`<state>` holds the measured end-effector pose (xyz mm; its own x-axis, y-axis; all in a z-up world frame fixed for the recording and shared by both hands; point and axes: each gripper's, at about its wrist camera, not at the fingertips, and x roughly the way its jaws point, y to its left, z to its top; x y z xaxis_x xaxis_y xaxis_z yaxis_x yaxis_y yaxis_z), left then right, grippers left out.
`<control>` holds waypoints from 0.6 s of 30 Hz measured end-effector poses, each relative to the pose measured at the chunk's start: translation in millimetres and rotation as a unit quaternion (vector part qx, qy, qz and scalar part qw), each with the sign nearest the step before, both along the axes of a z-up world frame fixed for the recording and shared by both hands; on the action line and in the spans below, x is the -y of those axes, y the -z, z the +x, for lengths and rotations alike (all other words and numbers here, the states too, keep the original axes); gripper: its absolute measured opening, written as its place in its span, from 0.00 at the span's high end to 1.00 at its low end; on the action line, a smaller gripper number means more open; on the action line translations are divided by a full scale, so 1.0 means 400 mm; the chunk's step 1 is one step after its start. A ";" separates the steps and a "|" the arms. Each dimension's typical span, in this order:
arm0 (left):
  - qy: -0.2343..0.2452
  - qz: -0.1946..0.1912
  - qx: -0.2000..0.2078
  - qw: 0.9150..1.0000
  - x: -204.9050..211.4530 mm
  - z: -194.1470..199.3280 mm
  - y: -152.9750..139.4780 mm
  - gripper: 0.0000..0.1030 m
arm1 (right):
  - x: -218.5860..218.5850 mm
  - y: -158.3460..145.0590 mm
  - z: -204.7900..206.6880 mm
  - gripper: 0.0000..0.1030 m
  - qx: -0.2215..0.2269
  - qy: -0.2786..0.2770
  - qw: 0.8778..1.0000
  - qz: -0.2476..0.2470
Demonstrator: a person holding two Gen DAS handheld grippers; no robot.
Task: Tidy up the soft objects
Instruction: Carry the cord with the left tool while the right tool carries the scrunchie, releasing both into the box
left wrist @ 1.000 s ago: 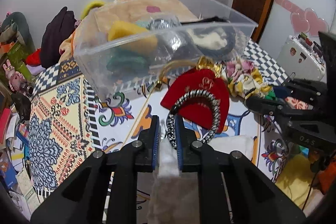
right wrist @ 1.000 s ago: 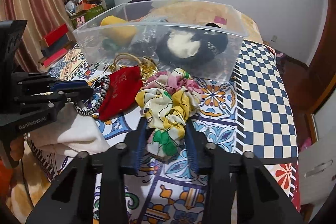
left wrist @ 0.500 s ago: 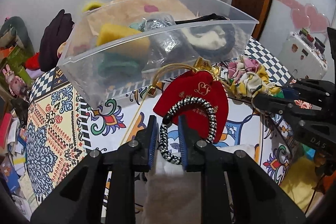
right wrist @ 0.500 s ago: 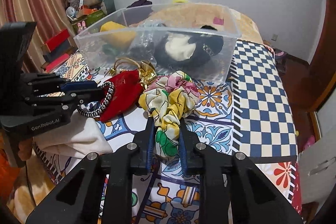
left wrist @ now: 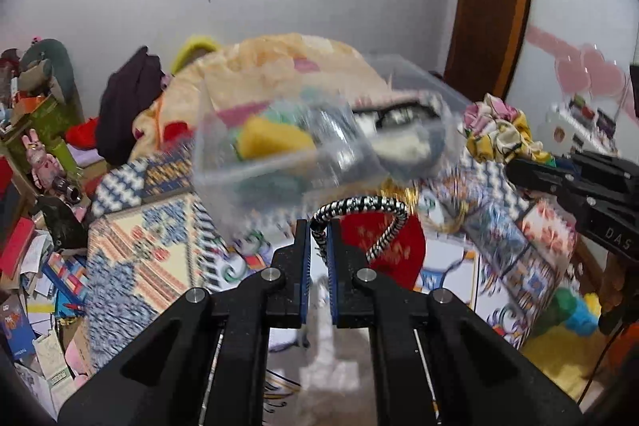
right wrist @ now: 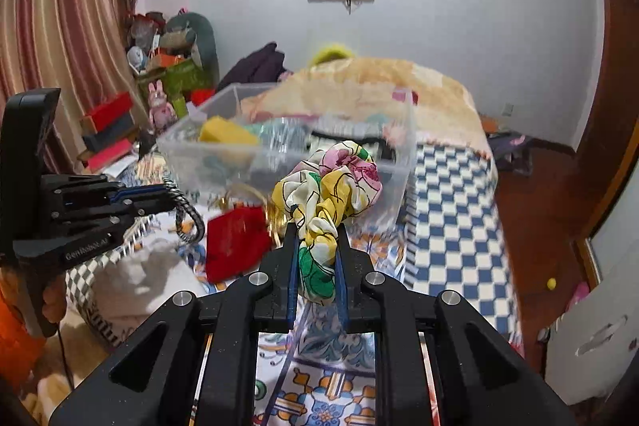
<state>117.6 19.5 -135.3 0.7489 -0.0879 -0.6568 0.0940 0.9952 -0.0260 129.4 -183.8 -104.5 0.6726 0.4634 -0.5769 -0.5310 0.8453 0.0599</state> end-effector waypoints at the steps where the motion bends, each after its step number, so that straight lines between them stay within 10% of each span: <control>1: -0.004 -0.004 0.009 1.000 -0.007 0.000 -0.018 0.93 | -0.002 -0.012 0.003 0.87 0.007 0.000 1.000 0.002; 18: -0.062 -0.023 0.064 0.996 -0.075 0.112 -0.140 0.93 | -0.098 -0.101 0.081 0.87 0.079 -0.014 0.996 0.026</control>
